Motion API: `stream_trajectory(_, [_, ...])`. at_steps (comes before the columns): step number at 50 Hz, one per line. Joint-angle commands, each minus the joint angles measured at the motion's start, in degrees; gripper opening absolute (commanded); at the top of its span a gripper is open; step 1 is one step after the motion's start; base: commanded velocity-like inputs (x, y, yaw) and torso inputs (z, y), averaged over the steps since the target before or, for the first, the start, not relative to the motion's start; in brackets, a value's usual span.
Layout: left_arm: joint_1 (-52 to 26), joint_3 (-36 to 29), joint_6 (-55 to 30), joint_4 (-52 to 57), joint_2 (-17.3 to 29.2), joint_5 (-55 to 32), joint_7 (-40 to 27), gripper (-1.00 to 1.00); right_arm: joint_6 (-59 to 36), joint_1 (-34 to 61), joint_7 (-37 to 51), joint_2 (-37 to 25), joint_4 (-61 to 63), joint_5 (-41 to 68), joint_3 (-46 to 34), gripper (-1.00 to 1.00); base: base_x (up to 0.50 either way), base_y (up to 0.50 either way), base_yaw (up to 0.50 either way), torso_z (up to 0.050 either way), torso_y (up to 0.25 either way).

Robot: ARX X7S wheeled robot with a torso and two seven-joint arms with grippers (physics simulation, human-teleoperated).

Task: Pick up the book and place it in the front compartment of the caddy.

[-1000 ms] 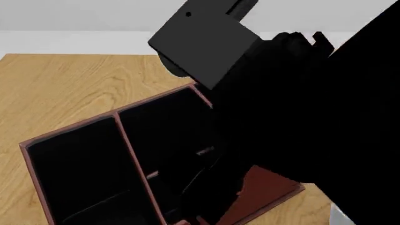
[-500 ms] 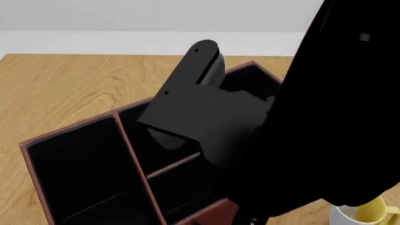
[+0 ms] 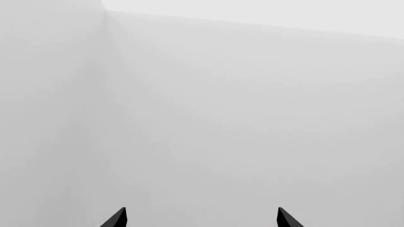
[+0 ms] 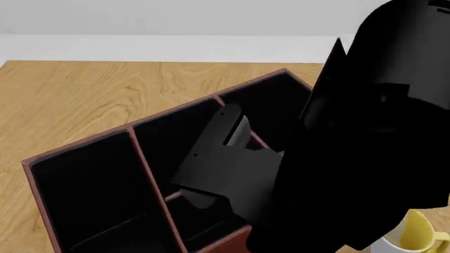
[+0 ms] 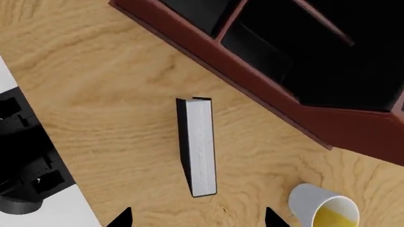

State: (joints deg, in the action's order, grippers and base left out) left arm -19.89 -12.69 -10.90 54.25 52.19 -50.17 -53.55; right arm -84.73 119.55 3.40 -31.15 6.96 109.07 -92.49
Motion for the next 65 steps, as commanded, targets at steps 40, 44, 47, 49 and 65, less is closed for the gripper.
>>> stream_trajectory(40, [0.8,0.2,1.6,0.7,1.3,-0.1,-0.8,1.00,9.2,-17.9,-6.9,2.6,-1.1,-19.2,-8.0,1.00,0.00,0.00,0.00,0.000,0.000])
stream_trajectory(44, [0.7,0.1,1.7,0.5,1.2,-0.1,-0.6,1.00,10.0,-19.3,-7.0,2.9,-2.1,-20.1,-8.6,1.00,0.00,0.00,0.00,0.000,0.000])
stream_trajectory(47, [0.7,0.1,1.7,0.5,1.2,-0.1,-0.7,1.00,10.4,-20.0,-7.5,3.2,-3.0,-21.5,-9.4,1.00,0.00,0.00,0.00,0.000,0.000])
stream_trajectory(49, [0.8,0.2,1.9,0.6,1.4,-0.2,-0.8,1.00,10.9,-20.7,-8.0,3.6,-3.9,-22.5,-9.9,1.00,0.00,0.00,0.00,0.000,0.000])
stream_trajectory(65, [1.3,0.3,2.6,0.1,1.5,0.0,-0.6,1.00,13.3,-24.3,-11.3,6.3,-7.7,-28.3,-13.4,1.00,0.00,0.00,0.00,0.000,0.000])
